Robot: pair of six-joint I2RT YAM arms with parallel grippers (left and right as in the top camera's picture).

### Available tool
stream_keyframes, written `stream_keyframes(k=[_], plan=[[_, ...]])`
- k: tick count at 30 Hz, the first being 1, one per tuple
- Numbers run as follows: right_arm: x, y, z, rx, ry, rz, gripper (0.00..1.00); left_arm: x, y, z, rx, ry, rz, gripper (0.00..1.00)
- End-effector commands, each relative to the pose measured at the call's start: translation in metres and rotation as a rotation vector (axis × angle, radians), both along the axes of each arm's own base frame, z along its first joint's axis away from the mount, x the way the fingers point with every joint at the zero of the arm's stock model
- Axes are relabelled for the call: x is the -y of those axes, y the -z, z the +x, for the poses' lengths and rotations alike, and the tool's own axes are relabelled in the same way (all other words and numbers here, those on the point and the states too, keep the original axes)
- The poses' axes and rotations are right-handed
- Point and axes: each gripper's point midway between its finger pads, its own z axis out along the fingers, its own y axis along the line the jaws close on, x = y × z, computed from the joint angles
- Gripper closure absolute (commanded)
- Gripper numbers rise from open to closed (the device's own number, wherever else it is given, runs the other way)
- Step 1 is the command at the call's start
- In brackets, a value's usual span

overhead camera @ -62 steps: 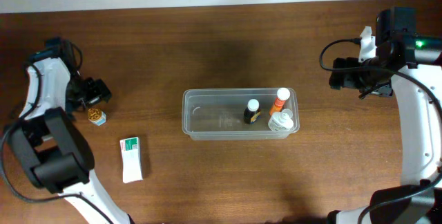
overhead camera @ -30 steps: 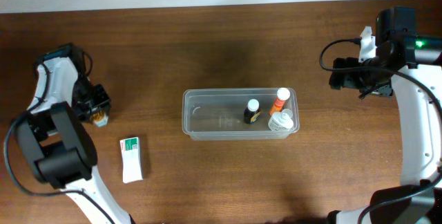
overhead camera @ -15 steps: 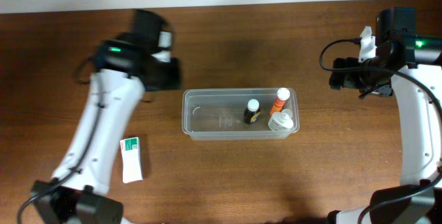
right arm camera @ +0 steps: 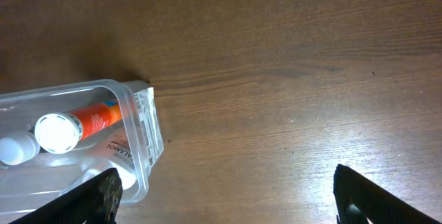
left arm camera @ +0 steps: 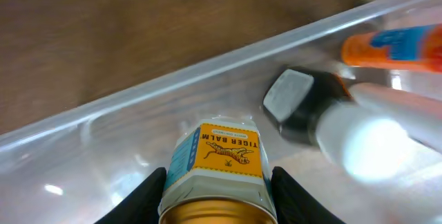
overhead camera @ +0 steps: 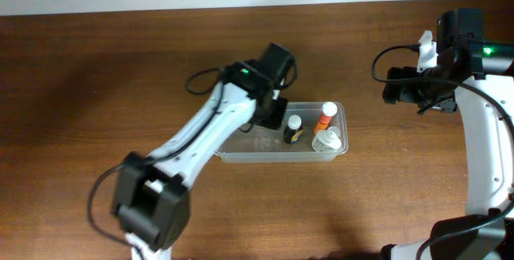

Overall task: Pack container
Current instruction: 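Place the Tiger Balm jar in the container with the left gripper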

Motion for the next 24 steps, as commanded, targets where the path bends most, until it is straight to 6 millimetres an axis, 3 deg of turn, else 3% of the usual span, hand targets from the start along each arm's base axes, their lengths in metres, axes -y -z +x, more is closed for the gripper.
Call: stream_keyframes(k=[1,5,8,15,19,24], plan=[[0.0,0.002,-0.001,-0.005,0.005,0.007,0.1,0.011,0.031,-0.008,-0.055,0.015,0.029,0.68],[0.0,0.002,-0.001,-0.005,0.005,0.007,0.1,0.014,0.044,-0.006,-0.066,0.019,0.037,0.67],[0.0,0.002,0.0,-0.005,0.005,0.007,0.1,0.016,0.045,-0.003,-0.057,0.019,0.031,0.5],[0.0,0.002,-0.001,-0.005,0.005,0.007,0.1,0.012,0.041,0.003,-0.049,0.007,0.026,0.34],[0.0,0.002,-0.001,-0.005,0.005,0.007,0.1,-0.001,0.013,0.017,-0.013,-0.028,0.026,0.33],[0.0,0.002,-0.001,-0.005,0.005,0.007,0.1,-0.046,-0.061,0.041,0.135,-0.126,0.068,0.32]])
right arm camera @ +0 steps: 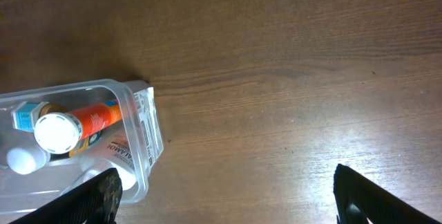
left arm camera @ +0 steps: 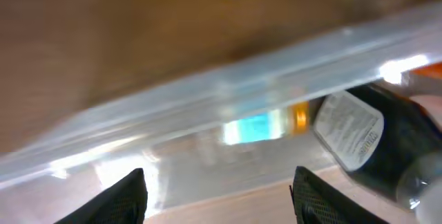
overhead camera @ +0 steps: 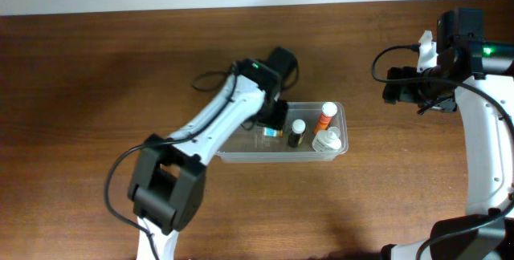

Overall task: Pack container
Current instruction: 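Place the Tiger Balm jar in the container with the left gripper, then grasp the white-green medicine box with the left gripper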

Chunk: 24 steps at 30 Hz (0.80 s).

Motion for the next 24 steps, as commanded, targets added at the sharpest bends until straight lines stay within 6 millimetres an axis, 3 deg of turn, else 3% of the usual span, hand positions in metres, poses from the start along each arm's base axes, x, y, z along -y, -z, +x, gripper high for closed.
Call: stream_keyframes(k=[1,5,8,9,10,13,15,19,24], plan=[[0.0,0.001,-0.001,-0.004,0.006,0.007,0.1,-0.04,-0.091,0.029,0.225,-0.092,-0.001,0.31],[0.0,0.001,-0.001,-0.004,0.005,0.007,0.1,-0.103,-0.15,0.032,0.337,-0.224,0.006,0.18],[0.0,0.001,0.0,-0.004,0.005,0.007,0.1,-0.156,-0.175,0.027,0.371,-0.347,0.007,0.06],[0.0,0.001,-0.001,-0.004,0.005,0.007,0.09,-0.187,-0.181,0.022,0.366,-0.421,0.02,0.03],[0.0,0.001,-0.001,-0.004,0.005,0.007,0.09,-0.203,-0.182,0.019,0.353,-0.46,0.026,0.01],[0.0,0.001,-0.001,-0.004,0.005,0.007,0.09,-0.241,-0.172,0.005,0.267,-0.56,0.024,0.01],[0.0,0.001,-0.001,-0.004,0.005,0.007,0.09,-0.254,-0.157,-0.003,0.198,-0.583,0.009,0.01],[0.0,0.002,-0.001,-0.007,0.005,0.007,0.09,-0.267,-0.118,-0.016,0.093,-0.581,0.034,0.01],[0.0,0.002,-0.002,-0.012,0.005,0.008,0.09,-0.269,-0.069,-0.036,-0.025,-0.58,0.064,0.01]])
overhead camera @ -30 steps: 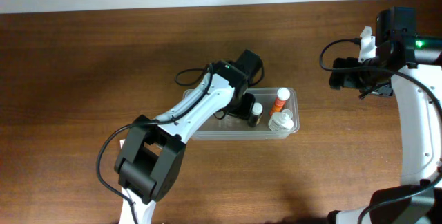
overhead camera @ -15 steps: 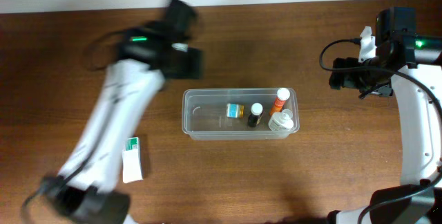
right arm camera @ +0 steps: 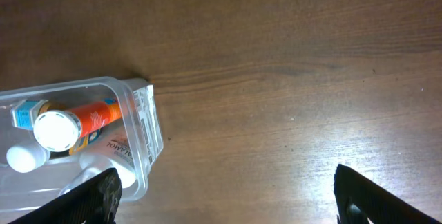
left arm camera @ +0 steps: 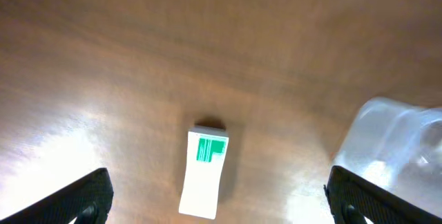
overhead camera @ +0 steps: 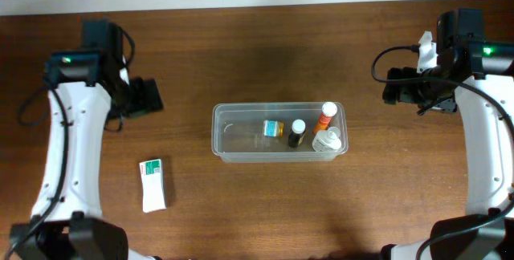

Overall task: Pack container
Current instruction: 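Grasp the white-green medicine box with the left gripper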

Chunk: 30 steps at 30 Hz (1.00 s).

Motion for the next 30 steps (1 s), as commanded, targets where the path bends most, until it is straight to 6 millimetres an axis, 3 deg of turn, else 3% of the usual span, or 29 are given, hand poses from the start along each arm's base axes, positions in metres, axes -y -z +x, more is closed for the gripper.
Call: stream_keyframes(k=[1,10,24,30], plan=[[0.0,0.001,-0.001,-0.005,0.004,0.006,0.09,0.004,0.037,-0.015,-0.099,0.026,-0.03,0.01],[0.0,0.002,-0.001,-0.006,-0.016,0.001,0.08,0.005,0.101,-0.044,-0.21,0.024,-0.035,0.01],[-0.001,0.003,-0.006,-0.026,-0.017,0.005,0.05,0.017,0.164,-0.106,-0.372,0.016,-0.097,0.01],[-0.001,0.003,-0.006,-0.026,-0.017,0.005,0.05,0.017,0.18,-0.119,-0.392,0.016,-0.098,0.02]])
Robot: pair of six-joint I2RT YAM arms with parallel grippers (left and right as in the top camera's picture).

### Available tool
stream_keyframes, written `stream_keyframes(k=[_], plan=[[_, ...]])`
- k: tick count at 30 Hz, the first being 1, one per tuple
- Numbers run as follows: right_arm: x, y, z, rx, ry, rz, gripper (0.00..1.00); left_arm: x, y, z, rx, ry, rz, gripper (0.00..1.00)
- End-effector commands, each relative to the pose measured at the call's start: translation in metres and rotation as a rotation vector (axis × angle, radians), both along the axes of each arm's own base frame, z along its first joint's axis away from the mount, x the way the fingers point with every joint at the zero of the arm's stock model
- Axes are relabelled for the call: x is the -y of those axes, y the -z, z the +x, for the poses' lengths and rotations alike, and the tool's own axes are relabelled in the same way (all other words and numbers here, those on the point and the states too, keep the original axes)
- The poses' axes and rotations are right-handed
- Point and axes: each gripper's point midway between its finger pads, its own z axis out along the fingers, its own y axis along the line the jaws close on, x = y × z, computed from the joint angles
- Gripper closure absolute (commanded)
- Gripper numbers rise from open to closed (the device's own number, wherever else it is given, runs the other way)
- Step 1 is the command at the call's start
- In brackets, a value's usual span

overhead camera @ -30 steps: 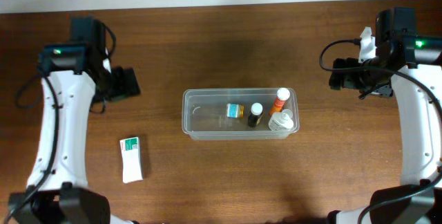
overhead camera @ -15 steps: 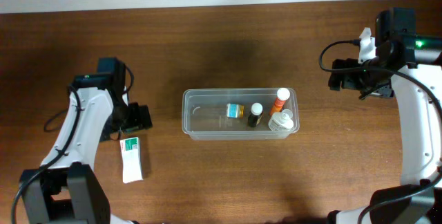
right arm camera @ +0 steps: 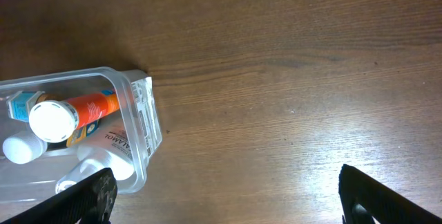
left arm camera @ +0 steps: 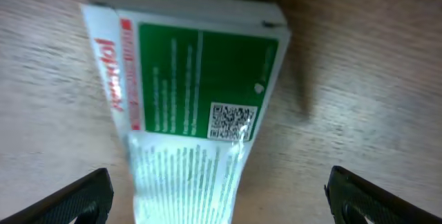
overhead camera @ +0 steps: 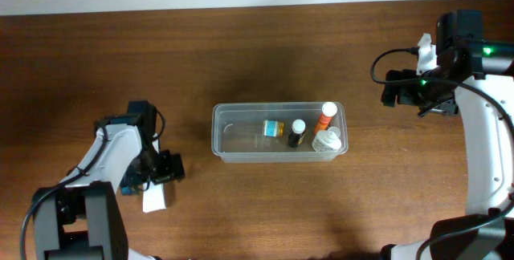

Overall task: Pack container
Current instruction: 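Grasp the white-green medicine box with the left gripper, then lay the medicine box flat in the container with the left gripper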

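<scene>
A clear plastic container (overhead camera: 241,140) sits mid-table. It holds a small Tiger Balm jar (overhead camera: 273,128), a dark bottle (overhead camera: 296,133), an orange tube (overhead camera: 324,116) and a white bottle (overhead camera: 327,140). A green-and-white box (left arm camera: 193,106) lies flat on the wood at the front left (overhead camera: 152,200). My left gripper (left arm camera: 217,207) is open and low over it, one finger on each side, not touching it (overhead camera: 163,169). My right gripper (right arm camera: 224,200) is open over bare wood, right of the container's end (right arm camera: 141,124).
The dark wooden table (overhead camera: 385,196) spreads around the container. A pale wall strip runs along the far edge. The right arm (overhead camera: 482,132) reaches in from the right side.
My left gripper has moved from high at the far left down to just over the green-and-white box, which now fills its wrist view. The right gripper has barely shifted.
First my left gripper was shut on the Tiger Balm jar inside the container. Then it stood open with the jar left in the container. Afterwards the arm was far left, looking down at the box. Now it is close over the box.
</scene>
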Motion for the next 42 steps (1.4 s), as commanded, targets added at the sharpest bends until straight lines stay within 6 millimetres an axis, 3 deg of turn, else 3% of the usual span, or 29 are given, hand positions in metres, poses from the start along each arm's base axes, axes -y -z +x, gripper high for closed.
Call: stream_keyframes(k=[1,2,6,9,17,21,24,29,32,36,39,42], plan=[[0.0,0.001,-0.001,-0.006,-0.007,0.004,0.05,0.002,0.007,-0.007,-0.024,0.003,-0.018,0.05],[0.0,0.002,-0.001,-0.007,-0.007,0.004,0.06,0.002,0.007,-0.007,-0.024,0.003,-0.018,0.11],[0.0,0.002,-0.002,-0.011,-0.007,0.005,0.05,0.002,0.007,-0.007,-0.022,0.003,-0.018,0.49],[0.0,0.002,-0.002,-0.012,-0.007,0.005,0.05,0.002,0.007,-0.006,-0.018,0.003,-0.018,0.6],[0.0,0.002,-0.002,-0.012,-0.007,0.005,0.05,0.002,0.007,-0.004,-0.009,0.004,-0.018,0.64],[0.0,0.002,-0.002,-0.012,-0.007,0.005,0.05,0.001,-0.002,0.009,0.023,0.004,-0.017,0.65],[0.0,0.002,-0.002,-0.011,-0.007,0.005,0.05,0.001,-0.022,0.029,0.085,0.005,-0.014,0.65],[0.0,0.002,-0.002,-0.011,-0.007,0.004,0.05,0.009,-0.087,0.079,0.281,0.04,-0.012,0.65],[0.0,0.002,-0.002,-0.011,-0.008,0.004,0.06,0.032,-0.132,0.108,0.431,0.131,-0.022,0.65],[0.0,0.002,-0.002,-0.01,-0.007,0.004,0.06,0.084,-0.178,0.131,0.596,0.438,-0.044,0.65],[0.0,0.002,-0.002,-0.009,-0.008,0.004,0.05,0.131,-0.19,0.135,0.666,0.741,-0.051,0.65],[0.0,0.002,-0.002,-0.009,-0.008,0.004,0.05,0.169,-0.188,0.131,0.686,1.035,-0.048,0.64]])
